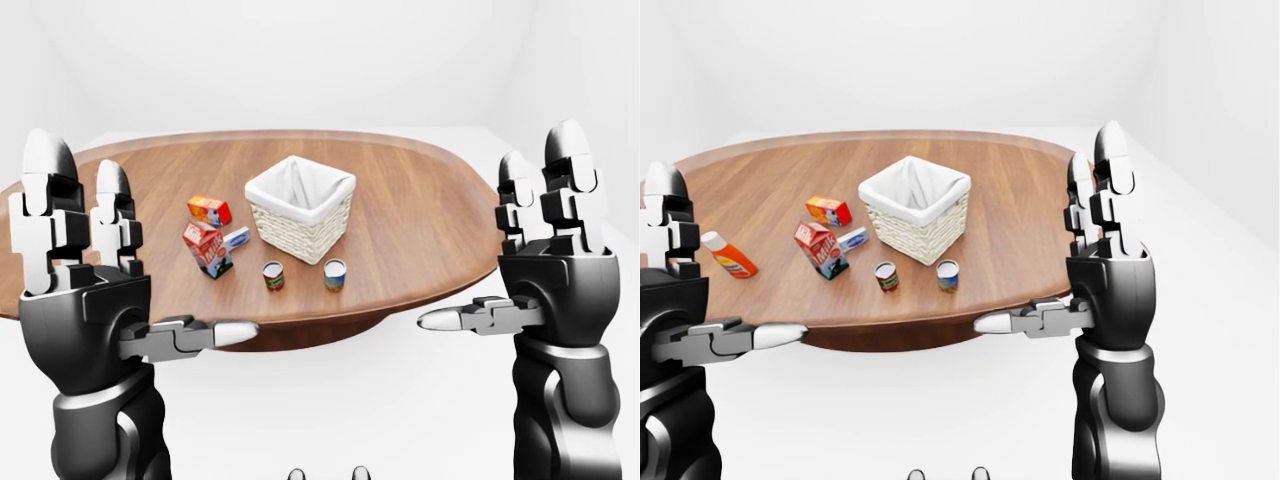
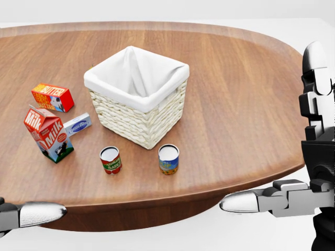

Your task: Pick up the alphabet soup, and put it in the basket.

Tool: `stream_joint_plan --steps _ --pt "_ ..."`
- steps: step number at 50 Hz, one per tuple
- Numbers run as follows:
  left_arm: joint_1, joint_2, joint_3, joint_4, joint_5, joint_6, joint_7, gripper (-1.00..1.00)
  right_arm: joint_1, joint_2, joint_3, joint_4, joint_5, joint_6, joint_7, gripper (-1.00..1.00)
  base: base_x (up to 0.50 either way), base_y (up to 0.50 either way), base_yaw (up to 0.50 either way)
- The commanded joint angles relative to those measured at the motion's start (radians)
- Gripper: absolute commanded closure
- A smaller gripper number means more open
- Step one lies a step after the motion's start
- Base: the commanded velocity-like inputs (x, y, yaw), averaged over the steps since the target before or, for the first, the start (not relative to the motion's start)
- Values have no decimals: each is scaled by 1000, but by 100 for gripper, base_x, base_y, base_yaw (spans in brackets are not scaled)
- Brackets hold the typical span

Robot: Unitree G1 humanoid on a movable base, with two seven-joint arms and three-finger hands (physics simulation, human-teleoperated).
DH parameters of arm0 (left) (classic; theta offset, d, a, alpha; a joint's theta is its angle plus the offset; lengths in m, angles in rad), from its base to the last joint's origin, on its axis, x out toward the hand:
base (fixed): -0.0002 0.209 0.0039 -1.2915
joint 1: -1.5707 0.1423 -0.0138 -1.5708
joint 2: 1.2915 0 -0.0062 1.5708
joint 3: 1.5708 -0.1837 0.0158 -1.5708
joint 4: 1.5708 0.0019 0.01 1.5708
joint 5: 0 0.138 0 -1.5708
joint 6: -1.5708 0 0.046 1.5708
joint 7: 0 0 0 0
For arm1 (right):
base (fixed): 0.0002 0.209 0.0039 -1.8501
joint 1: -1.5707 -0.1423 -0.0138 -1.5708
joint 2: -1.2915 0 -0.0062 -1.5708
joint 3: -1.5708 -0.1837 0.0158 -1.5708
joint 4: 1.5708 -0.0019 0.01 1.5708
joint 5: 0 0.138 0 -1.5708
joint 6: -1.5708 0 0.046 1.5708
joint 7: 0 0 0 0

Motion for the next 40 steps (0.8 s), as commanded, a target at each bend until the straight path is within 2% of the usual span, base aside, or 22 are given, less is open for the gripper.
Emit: stream_joint_plan --steps 1,14,40 --pt "-2 1 -1 4 4 0 0 -100 4 1 6 7 -8 0 3 -100 34 -18 0" --pt "3 -1 0 -1 3 0 -2 -100 19 5 17 12 -28 0 13 -100 41 -16 0" --pt "5 -2 -3 8 6 0 -3 -100 30 12 33 27 -59 0 26 -100 41 0 0"
